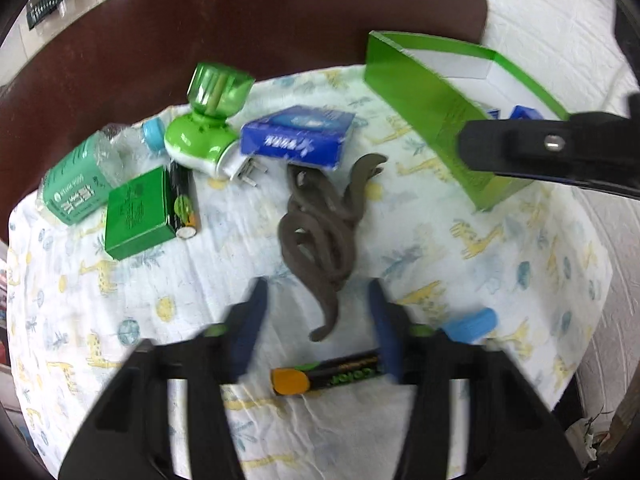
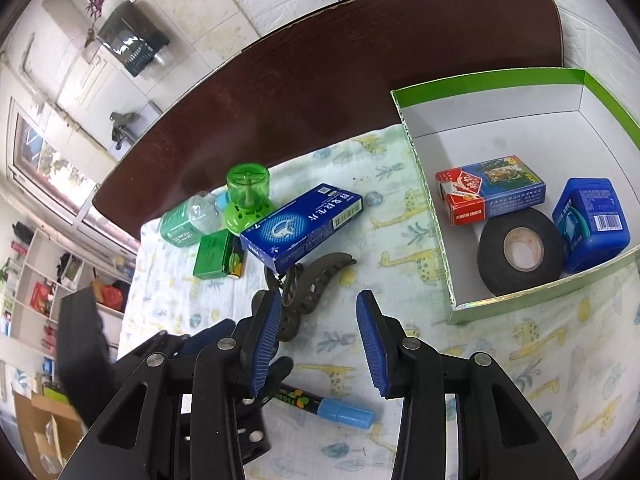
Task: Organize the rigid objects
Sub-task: 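Move the right gripper toward the dark hair clip, then grasp the dark hair clip with the right gripper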
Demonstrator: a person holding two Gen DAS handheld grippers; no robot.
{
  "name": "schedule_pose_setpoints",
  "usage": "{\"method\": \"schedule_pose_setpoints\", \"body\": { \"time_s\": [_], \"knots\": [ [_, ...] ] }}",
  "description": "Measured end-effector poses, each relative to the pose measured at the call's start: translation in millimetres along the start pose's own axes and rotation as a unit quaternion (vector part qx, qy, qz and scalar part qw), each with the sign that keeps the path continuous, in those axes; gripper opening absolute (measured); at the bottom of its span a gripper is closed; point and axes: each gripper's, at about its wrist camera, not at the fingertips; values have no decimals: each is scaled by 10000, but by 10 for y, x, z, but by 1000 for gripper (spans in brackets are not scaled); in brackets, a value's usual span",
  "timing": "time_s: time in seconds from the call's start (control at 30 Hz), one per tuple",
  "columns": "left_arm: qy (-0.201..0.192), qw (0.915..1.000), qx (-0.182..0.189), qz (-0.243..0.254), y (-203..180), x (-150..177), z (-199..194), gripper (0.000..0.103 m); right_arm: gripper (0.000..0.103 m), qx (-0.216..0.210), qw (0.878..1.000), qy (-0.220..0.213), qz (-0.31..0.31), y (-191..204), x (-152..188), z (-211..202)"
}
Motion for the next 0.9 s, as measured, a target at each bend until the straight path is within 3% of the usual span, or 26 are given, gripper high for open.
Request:
{"method": "schedule_pose_setpoints", "body": {
  "time_s": [0.1,0.2,0.27,0.33,0.53,0.77,0.9],
  "knots": [
    [88,9990,228,-369,216,-35,57,24,42,84,9999,59,-76,0,-2,61],
    [35,9985,165,-523,415,-36,31,27,43,157,9991,113,-379,59,-5,152],
    [4,9982,119,-586,510,-31,7,28,53,236,9967,73,-779,160,4,206],
    [-30,9982,116,-579,570,-31,-16,29,61,389,9912,18,-1262,277,32,257],
    [-48,9983,186,-549,658,-30,-43,29,61,656,9724,-85,-2237,512,9,470],
    [1,9974,283,-658,788,-34,-35,30,61,451,9634,1,-2642,603,-118,734],
    [7,9966,343,-749,839,-54,-25,30,61,112,9633,51,-2682,645,-149,815]
  ]
}}
Point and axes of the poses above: each gripper's, at about its wrist camera, not at the fingertips, and z roughly the way its jaws point, y to its left, x to its underside, and after that the axes turned 11 degrees about -z, right-handed
